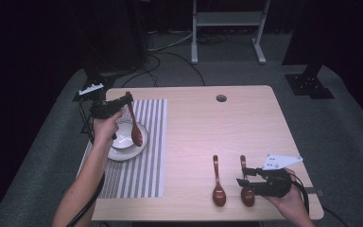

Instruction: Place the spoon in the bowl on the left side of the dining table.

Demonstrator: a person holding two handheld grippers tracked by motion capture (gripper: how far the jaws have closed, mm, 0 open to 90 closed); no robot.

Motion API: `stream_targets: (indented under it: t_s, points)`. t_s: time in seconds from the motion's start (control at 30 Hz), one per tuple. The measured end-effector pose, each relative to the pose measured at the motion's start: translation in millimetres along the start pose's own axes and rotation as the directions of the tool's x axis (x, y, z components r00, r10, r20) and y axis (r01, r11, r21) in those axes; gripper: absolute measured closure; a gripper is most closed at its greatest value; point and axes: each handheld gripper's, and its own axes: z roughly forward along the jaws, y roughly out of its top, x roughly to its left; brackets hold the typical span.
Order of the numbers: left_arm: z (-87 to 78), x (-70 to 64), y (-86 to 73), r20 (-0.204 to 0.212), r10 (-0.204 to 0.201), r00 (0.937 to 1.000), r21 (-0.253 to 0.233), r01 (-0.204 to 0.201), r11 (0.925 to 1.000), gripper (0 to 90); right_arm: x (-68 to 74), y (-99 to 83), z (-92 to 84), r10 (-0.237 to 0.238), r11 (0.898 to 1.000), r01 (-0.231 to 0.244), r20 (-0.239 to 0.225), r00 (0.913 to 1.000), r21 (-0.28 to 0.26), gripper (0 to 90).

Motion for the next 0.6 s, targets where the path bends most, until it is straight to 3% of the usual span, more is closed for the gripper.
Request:
stream_targets:
  t_s: [0.3,0.6]
  points:
    - [-7.2,16.9,3.2,-0.046,-0.022,0.9987,-0.022,0.021,0.9995,84.0,0.0,0.3,-0.7,-0.001,1.0,0.001,0.007,1.0,0.006,51.0]
    - [-9.9,37.6,-0.1,-0.073,-0.074,0.9945,-0.036,0.072,0.9968,84.0,-1.5,0.3,-1.8,0.003,1.0,-0.003,0.011,0.9999,0.006,51.0]
